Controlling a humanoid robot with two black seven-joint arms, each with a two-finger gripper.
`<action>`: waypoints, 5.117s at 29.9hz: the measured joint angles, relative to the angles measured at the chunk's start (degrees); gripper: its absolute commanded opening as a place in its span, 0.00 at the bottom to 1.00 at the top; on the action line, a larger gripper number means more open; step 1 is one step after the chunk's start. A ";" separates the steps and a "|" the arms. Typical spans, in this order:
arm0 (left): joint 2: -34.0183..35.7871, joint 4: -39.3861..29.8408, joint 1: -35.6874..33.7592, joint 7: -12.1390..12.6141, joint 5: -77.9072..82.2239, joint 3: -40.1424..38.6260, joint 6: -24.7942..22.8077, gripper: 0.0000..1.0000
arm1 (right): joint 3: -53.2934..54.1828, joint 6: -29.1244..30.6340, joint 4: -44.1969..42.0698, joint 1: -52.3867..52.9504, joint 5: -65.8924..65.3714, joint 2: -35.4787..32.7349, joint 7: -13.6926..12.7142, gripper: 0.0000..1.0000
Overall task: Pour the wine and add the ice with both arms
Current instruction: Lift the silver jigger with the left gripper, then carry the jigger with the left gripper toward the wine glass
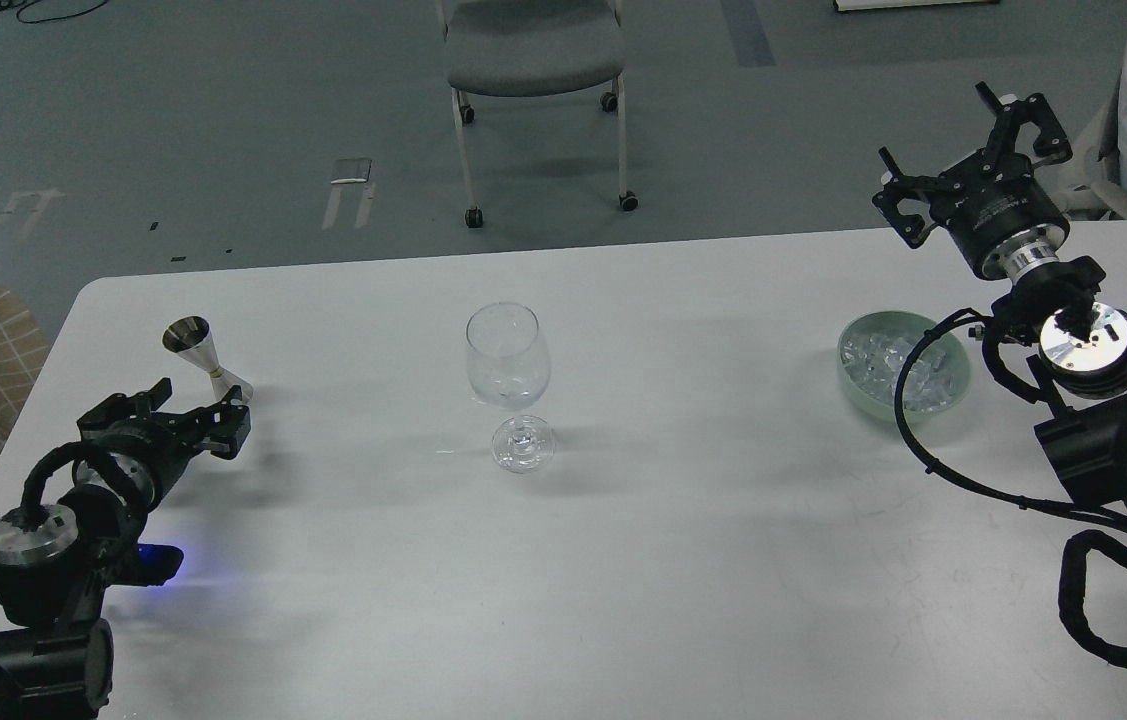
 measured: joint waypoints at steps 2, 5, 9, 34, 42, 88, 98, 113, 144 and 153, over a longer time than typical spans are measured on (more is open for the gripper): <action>-0.14 0.84 -0.41 0.03 0.00 0.03 0.00 0.74 | 0.00 0.00 0.00 0.00 0.00 0.03 0.00 1.00; -0.25 2.85 -1.54 0.04 0.00 0.05 -0.03 0.74 | 0.00 -0.08 0.00 0.03 0.00 0.05 0.00 1.00; -0.10 6.72 -4.02 0.04 0.00 0.06 -0.62 0.74 | -0.03 -0.09 0.00 0.26 0.00 0.01 0.00 1.00; -0.21 18.51 -11.77 0.05 0.00 0.11 -5.35 0.67 | -0.04 -0.09 -0.31 -0.05 -0.02 -1.05 0.00 1.00; -1.05 18.76 -11.90 0.05 -0.08 0.08 -5.93 0.64 | -0.04 -0.09 -0.34 -0.24 -0.08 -1.13 0.00 1.00; -1.43 23.52 -14.50 0.01 -0.08 0.07 -9.84 0.40 | -0.04 -0.07 -0.08 -0.32 -0.09 -2.29 0.00 1.00; -1.38 23.50 -14.61 0.29 -0.08 0.07 -11.16 0.33 | -0.04 -0.11 -0.08 -0.37 -0.09 -2.26 0.00 1.00; -1.43 23.33 -14.36 0.82 -0.17 0.07 -12.69 0.26 | -0.04 -0.10 -0.21 -0.20 -0.09 -2.87 0.00 1.00; -0.28 12.14 -14.55 1.64 -0.96 0.03 -12.64 0.18 | -0.05 -0.07 -0.08 -0.36 -0.09 -2.92 0.00 1.00; 1.58 8.68 -14.95 2.35 -3.95 -0.06 -10.70 0.18 | -0.04 -0.11 -0.07 -0.37 -0.09 -2.87 0.00 1.00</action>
